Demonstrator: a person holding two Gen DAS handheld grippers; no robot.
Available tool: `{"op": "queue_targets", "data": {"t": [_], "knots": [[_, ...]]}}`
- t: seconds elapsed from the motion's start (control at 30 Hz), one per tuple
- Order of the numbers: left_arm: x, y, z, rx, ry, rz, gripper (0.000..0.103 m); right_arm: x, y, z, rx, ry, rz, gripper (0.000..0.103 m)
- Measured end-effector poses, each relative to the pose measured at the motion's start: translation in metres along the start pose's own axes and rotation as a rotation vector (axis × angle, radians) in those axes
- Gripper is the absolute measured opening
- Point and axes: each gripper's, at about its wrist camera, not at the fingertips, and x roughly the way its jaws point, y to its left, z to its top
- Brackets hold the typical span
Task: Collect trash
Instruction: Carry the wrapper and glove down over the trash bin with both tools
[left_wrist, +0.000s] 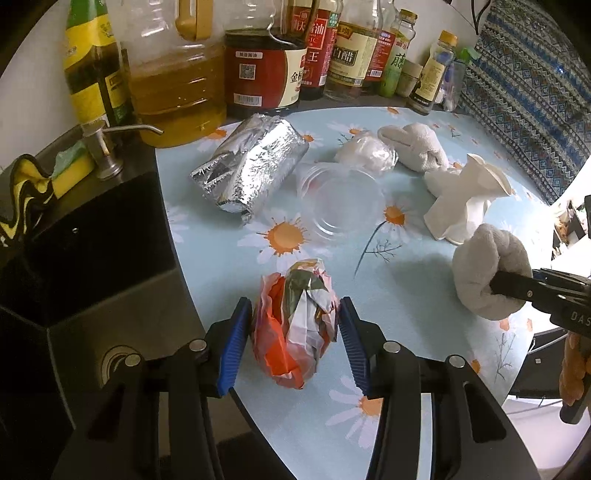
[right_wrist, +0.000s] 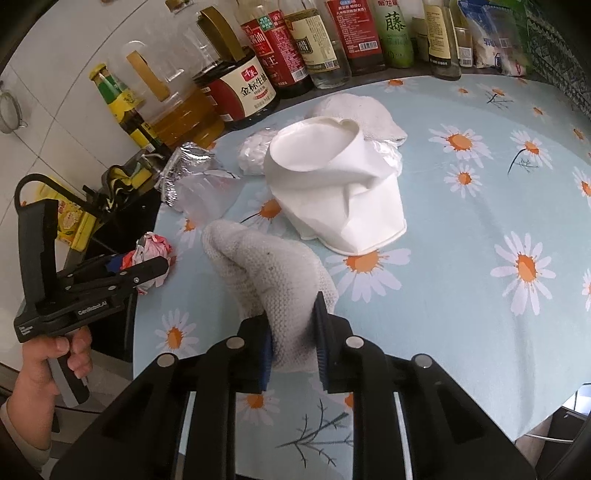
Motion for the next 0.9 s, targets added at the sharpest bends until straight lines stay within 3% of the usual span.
{"op": "queue_targets", "data": {"t": [0.33,0.9], "knots": [[-0.022,-0.024,-0.02,-0.03,-0.015,0.025,0.046,-0.027,0.005,-0.017,-0.069,-0.034,0.045,0.021],[-0.063,-0.09,-0.081,-0.121,-0.049,0.075,0.047,-0.066,0.001,-0.071,-0.154,0.007,0.202,0.021]]}}
